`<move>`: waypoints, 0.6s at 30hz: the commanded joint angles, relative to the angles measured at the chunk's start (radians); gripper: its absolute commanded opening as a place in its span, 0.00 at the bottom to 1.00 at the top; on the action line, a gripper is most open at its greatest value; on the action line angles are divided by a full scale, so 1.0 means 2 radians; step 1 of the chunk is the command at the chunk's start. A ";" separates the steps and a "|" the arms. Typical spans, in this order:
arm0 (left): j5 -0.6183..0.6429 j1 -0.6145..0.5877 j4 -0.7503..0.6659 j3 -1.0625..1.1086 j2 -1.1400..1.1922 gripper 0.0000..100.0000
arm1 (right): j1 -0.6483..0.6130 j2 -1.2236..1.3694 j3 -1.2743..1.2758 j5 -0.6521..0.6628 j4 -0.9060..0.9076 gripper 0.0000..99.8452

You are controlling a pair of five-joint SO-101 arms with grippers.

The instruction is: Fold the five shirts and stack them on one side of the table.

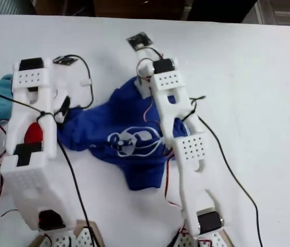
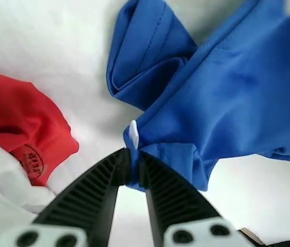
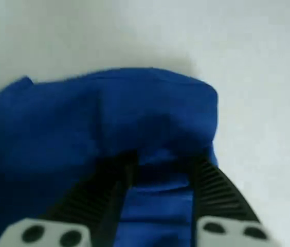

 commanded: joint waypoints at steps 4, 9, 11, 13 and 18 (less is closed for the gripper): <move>0.002 0.012 0.037 0.001 -0.004 0.03 | 0.040 -0.016 -0.005 0.001 0.108 0.04; -0.009 0.025 0.040 0.052 -0.009 0.03 | 0.057 -0.021 0.040 0.037 0.143 0.06; -0.023 0.034 0.038 0.085 -0.011 0.03 | 0.068 -0.033 0.073 0.038 0.143 0.06; -0.026 0.035 0.028 0.118 -0.025 0.03 | 0.087 -0.056 0.118 0.038 0.143 0.06; -0.054 0.035 -0.031 0.247 -0.130 0.03 | 0.129 -0.158 0.243 0.076 0.141 0.04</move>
